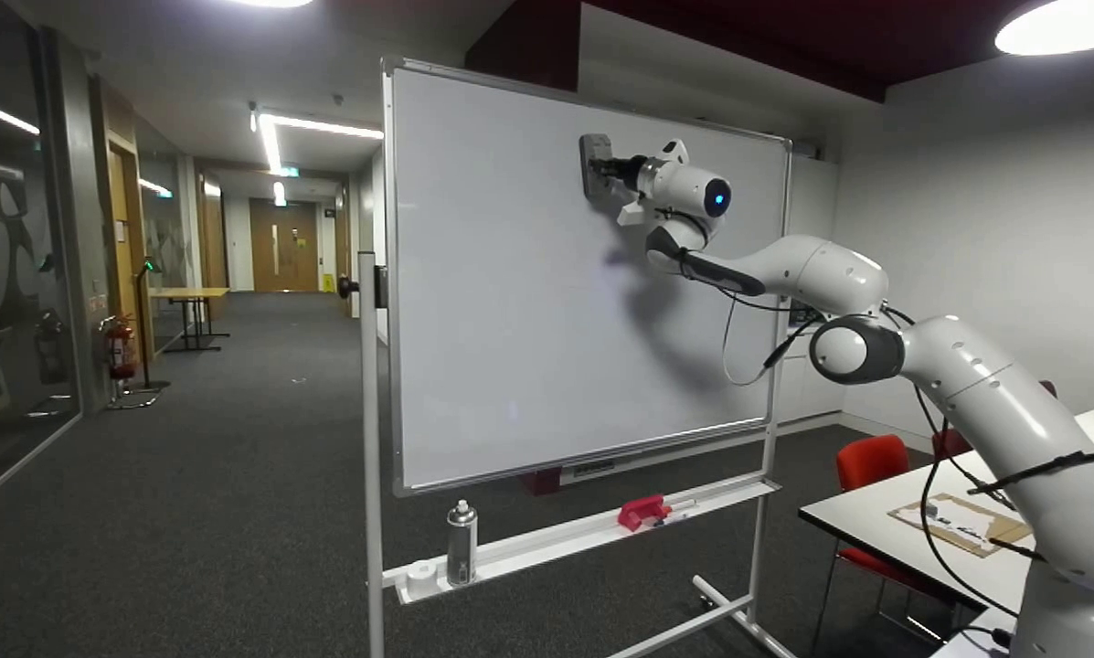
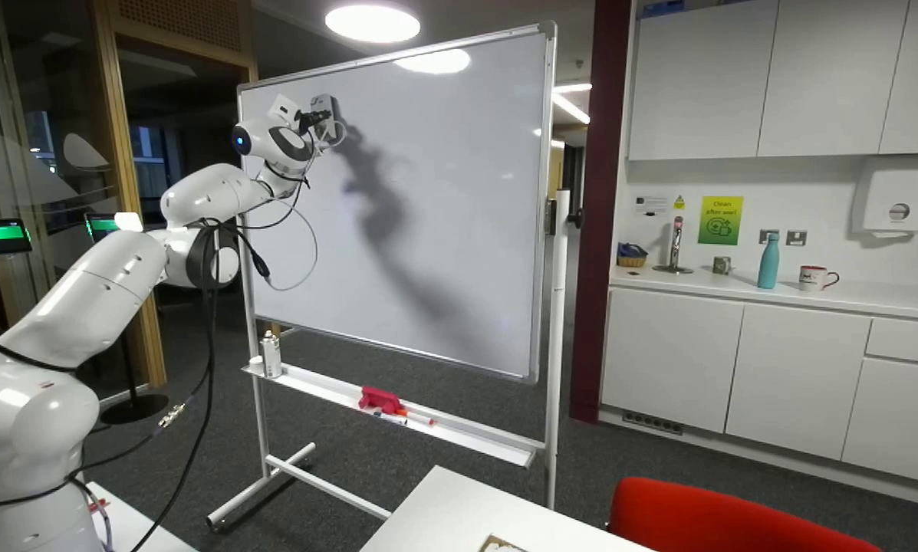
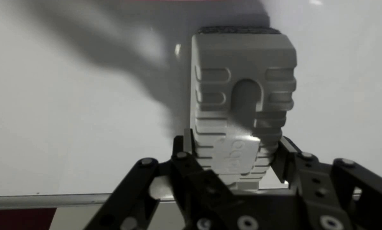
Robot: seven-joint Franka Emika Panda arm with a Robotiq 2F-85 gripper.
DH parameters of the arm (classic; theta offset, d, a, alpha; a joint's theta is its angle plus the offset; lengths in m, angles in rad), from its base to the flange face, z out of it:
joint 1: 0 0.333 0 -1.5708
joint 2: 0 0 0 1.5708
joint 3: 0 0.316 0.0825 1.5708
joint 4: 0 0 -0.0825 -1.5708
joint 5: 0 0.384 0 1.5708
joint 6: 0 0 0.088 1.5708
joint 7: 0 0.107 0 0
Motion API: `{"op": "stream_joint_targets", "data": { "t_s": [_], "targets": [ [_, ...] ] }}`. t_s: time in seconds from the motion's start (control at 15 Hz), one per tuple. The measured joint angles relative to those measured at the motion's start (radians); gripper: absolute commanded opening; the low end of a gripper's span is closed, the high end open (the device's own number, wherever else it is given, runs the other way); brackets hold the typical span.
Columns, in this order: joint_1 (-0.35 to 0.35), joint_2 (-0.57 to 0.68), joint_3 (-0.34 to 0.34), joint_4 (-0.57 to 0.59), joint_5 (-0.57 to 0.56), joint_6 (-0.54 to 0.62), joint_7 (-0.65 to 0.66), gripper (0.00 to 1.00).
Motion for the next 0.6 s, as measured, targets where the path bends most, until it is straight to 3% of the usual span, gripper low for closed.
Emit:
{"op": "stream_joint_targets", "data": {
  "t_s": [0.47, 0.6],
  "targets": [
    [0.046, -0.010, 0.084, -0.097, -0.010, 0.045, -0.132, 0.34],
    [0.036, -0.026, 0.185, -0.171, -0.011, 0.040, -0.240, 0.34]
  ]
}}
